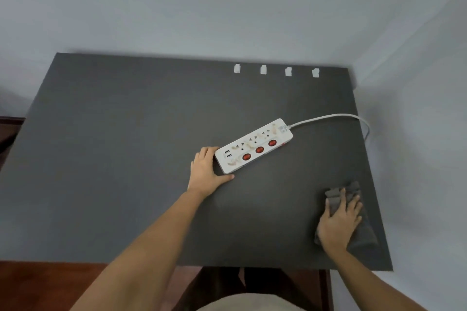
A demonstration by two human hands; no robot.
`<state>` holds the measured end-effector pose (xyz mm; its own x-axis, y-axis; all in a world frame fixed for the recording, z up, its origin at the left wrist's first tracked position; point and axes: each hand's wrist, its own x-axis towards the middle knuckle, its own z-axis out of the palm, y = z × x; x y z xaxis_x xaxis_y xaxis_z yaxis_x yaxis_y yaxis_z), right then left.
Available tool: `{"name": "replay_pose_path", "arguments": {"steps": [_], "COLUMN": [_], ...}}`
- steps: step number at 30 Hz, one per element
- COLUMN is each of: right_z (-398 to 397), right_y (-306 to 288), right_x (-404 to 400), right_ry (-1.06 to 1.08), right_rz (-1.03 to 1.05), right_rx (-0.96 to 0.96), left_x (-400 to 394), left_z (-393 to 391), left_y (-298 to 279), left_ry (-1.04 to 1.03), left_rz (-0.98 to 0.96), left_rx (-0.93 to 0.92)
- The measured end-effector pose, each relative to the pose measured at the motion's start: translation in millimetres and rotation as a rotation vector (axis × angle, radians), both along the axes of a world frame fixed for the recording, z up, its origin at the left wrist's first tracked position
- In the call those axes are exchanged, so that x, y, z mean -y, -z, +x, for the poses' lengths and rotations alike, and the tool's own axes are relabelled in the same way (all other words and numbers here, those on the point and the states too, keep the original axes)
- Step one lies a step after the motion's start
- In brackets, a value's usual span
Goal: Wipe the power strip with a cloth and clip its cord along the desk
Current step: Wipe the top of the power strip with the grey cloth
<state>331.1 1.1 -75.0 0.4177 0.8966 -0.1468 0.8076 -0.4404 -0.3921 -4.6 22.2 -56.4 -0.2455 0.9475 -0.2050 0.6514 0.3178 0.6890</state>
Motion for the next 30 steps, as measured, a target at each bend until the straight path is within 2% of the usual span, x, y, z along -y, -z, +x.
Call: {"name": "replay_pose_path", "arguments": {"steps": [3,6,8,11,15,18,21,23,25,27,29,30], "right_z": [-6,-37,-69,-115,-138,-142,-145,-128,-96,-66,-54,-60], "right_y": [-29,-63,-72,-55,-30,-26,-35,-50,-69,-90,-110,-117], "right_x": [-31,-88,-125,-153,-148,-123,-94,-82,-77,-77,-88,-96], "right_ry": [0.212,0.170,-0.011,-0.386,-0.774,-1.001,-1.074,-1.005,-0.836,-0.557,-0.260,-0.186], "right_rz": [0.132,0.295,0.300,0.105,0.116,0.123,0.043,-0.125,-0.256,-0.143,0.123,0.228], "right_rx": [-0.280,-0.383,-0.411,-0.390,-0.155,-0.215,-0.364,-0.497,-0.506,-0.441,-0.377,-0.355], "left_x": [1,2,3,3,3,3,3,3,3,2,2,3], "left_z": [-1,0,0,1,1,1,2,2,1,2,2,2], "left_y": [3,4,5,7,10,9,7,6,7,7,6,5], "left_ry": [-0.018,-0.042,-0.051,-0.070,-0.094,-0.098,-0.095,-0.097,-0.095,-0.095,-0.098,-0.100], "left_rz": [0.034,0.060,0.065,0.074,0.092,0.094,0.072,0.070,0.067,0.063,0.067,0.070], "left_rx": [0.031,0.059,0.067,0.082,0.086,0.079,0.081,0.086,0.093,0.097,0.095,0.091]}}
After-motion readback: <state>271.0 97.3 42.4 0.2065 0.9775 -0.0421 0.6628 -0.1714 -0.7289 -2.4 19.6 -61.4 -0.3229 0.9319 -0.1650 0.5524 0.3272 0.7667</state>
